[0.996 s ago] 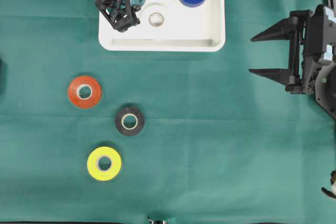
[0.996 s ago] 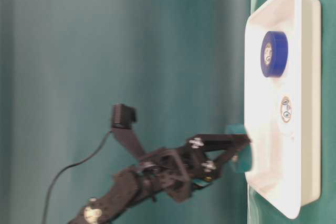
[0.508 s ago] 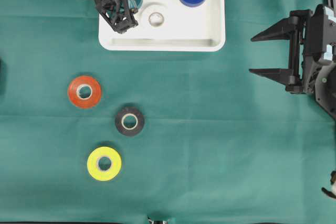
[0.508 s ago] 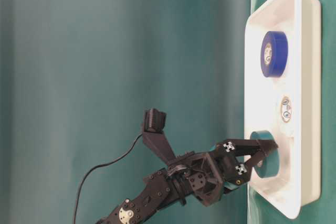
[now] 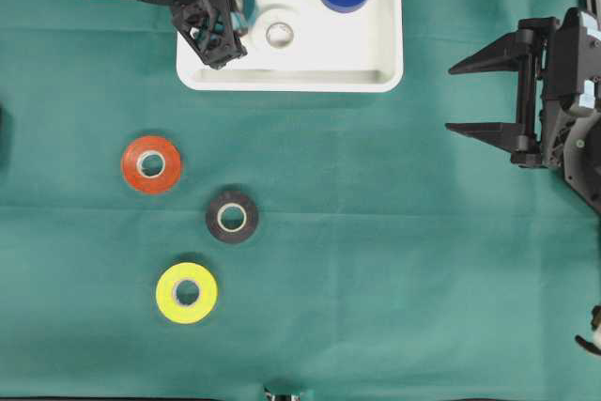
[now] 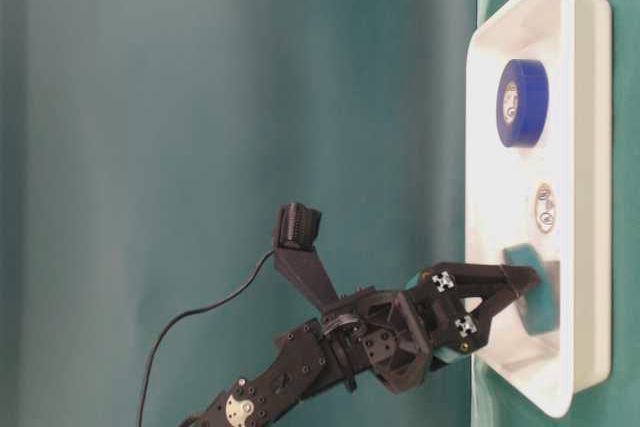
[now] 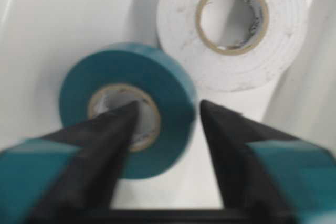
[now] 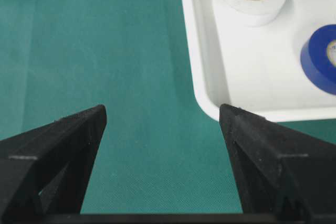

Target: Pick up the tape from a random location and place it into the white case.

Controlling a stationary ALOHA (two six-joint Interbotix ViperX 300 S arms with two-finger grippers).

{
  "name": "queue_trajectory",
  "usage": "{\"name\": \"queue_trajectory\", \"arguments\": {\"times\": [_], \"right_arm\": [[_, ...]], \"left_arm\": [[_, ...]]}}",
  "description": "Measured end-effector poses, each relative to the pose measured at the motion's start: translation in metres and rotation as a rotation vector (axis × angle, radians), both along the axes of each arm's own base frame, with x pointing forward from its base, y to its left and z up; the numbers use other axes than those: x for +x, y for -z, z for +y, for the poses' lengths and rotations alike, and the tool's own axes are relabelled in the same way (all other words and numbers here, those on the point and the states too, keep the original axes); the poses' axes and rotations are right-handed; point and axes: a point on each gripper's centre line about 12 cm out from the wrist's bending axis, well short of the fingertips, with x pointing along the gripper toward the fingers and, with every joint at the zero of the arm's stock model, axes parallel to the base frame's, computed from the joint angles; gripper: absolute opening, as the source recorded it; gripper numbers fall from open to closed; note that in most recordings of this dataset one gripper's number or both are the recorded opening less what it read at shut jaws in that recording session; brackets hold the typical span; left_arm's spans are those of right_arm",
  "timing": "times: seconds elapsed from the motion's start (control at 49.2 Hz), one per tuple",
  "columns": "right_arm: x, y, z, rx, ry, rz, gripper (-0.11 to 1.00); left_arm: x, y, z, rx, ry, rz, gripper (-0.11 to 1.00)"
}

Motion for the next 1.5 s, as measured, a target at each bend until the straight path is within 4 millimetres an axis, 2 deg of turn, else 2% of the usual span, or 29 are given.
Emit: {"name": "queue_trajectory", "arguments": {"times": [0.081, 0.163, 0.793, 0.915, 1.22, 1.504], "right_arm": [[0.0, 0.0, 0.0, 0.001, 0.0, -0.002, 0.83], [0.0, -0.001, 0.0, 0.001, 0.001, -0.002, 0.83], [0.0, 0.0, 0.0, 0.0, 0.001, 0.004, 0.83], [0.0, 0.001, 0.0, 0.001, 0.002, 0.006, 0.83], [0.0, 0.001, 0.0, 0.001, 0.002, 0.006, 0.83], [-0.001, 0.001, 0.0, 0.001, 0.003, 0.012, 0.83]], "left_arm": [[0.0, 0.0, 0.0, 0.001, 0.0, -0.001, 0.89], [0.0, 0.0, 0.0, 0.001, 0.0, -0.001, 0.99], [0.002, -0.004, 0.001, -0.002, -0.001, 0.003, 0.99], [0.002, -0.023, 0.001, 0.001, -0.001, -0.005, 0.99], [0.003, -0.089, 0.001, 0.02, 0.0, -0.048, 0.99], [0.004, -0.124, 0.002, 0.031, 0.0, -0.074, 0.99]]}}
